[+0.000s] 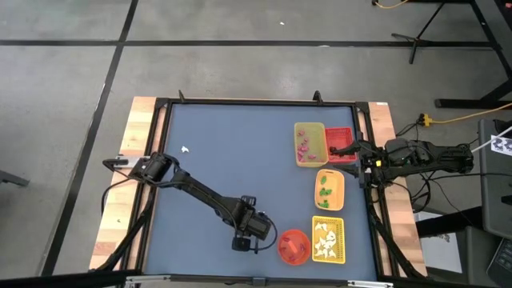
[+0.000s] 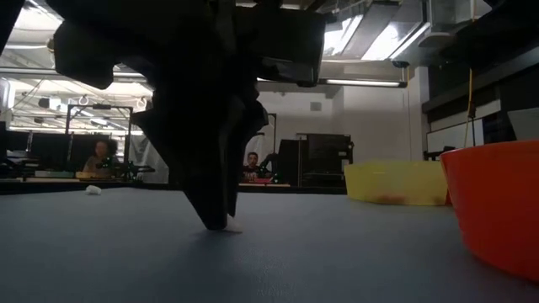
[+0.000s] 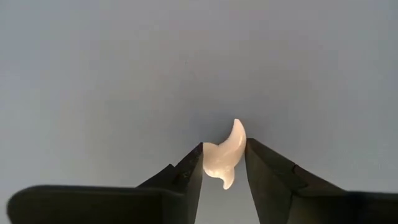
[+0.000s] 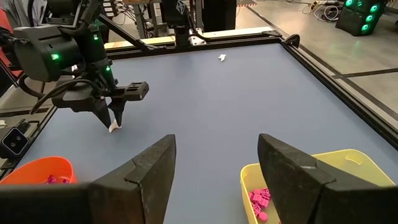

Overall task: Sort Halloween decoration
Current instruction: Put the white ghost toy into the yellow box

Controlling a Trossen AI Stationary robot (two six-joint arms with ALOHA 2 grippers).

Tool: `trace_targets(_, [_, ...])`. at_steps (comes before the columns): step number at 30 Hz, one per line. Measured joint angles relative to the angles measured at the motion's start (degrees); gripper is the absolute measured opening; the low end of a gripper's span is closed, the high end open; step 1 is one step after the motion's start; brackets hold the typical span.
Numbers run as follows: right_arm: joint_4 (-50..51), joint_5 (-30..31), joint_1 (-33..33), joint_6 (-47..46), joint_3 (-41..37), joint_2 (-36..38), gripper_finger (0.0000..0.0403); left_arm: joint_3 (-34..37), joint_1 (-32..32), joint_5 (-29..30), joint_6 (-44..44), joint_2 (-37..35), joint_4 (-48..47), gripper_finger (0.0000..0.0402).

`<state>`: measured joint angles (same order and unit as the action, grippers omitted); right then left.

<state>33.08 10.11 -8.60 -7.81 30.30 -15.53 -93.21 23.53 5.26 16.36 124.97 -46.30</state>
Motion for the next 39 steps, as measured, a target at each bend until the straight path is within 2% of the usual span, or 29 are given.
trace_targets(9, [0.0,0.3,0.0,0.0,0.0,0.0,0.0225,0.0,0.0,-0.4,0.0,0.0,0.0,0.0077])
trace_targets(16, [0.0,0.2,0.0,0.0,0.0,0.0,0.0225,0.0,0.0,-0.1,0.0,0.0,-0.1,0.0078])
trace_targets(21, [0.0,0.2,0.0,0.0,0.0,0.0,0.0225,0.0,0.0,0.0,0.1,0.0,-0.1,0.0091])
trace_targets(31, [0.0,0.2,0.0,0.0,0.0,0.0,0.0225,0.0,-0.2,0.0,1.6,0.1,-0.7,0.0149])
trace_targets(39, [0.0,-0.1,0.0,0.0,0.0,0.0,0.0225,0.0,-0.2,-0.1,4.0,0.1,-3.4,0.0152])
